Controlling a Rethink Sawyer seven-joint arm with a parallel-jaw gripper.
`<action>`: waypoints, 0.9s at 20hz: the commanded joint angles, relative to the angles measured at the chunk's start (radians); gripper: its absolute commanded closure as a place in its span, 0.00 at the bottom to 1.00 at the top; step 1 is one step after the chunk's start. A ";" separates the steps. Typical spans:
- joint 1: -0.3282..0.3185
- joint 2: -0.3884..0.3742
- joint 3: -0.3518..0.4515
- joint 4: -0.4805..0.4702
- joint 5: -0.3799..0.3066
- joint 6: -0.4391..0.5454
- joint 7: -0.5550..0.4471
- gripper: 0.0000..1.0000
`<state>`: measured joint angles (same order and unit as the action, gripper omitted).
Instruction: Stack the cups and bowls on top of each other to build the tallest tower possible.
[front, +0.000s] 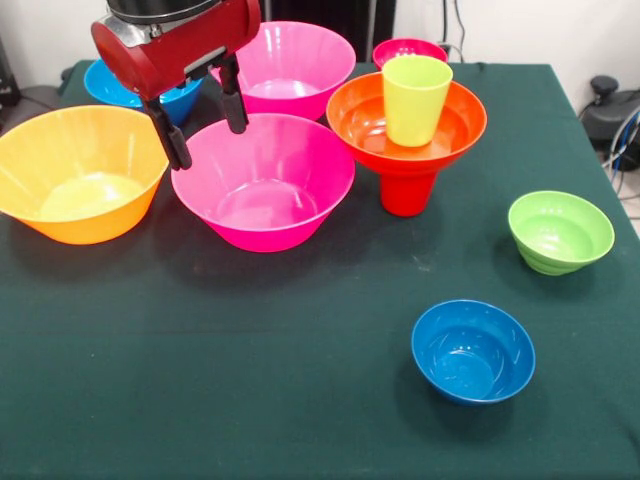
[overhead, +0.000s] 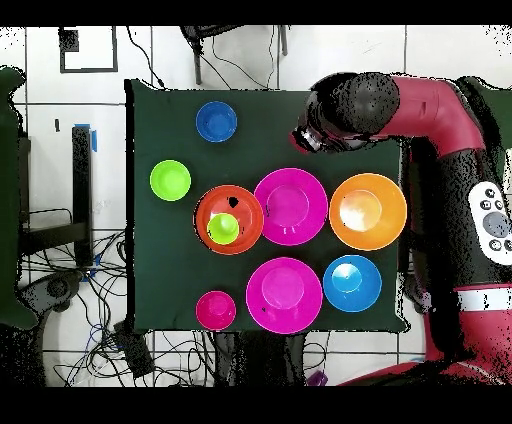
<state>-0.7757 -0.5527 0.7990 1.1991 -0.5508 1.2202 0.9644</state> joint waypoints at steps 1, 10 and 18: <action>-0.005 0.037 0.039 0.003 -0.028 -0.092 -0.239 0.00; -0.007 0.043 0.056 0.015 -0.012 -0.125 -0.208 0.00; -0.002 0.059 0.062 0.036 -0.012 -0.216 -0.146 0.00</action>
<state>-0.7880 -0.5430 0.8463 1.1989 -0.5396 1.1002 0.9644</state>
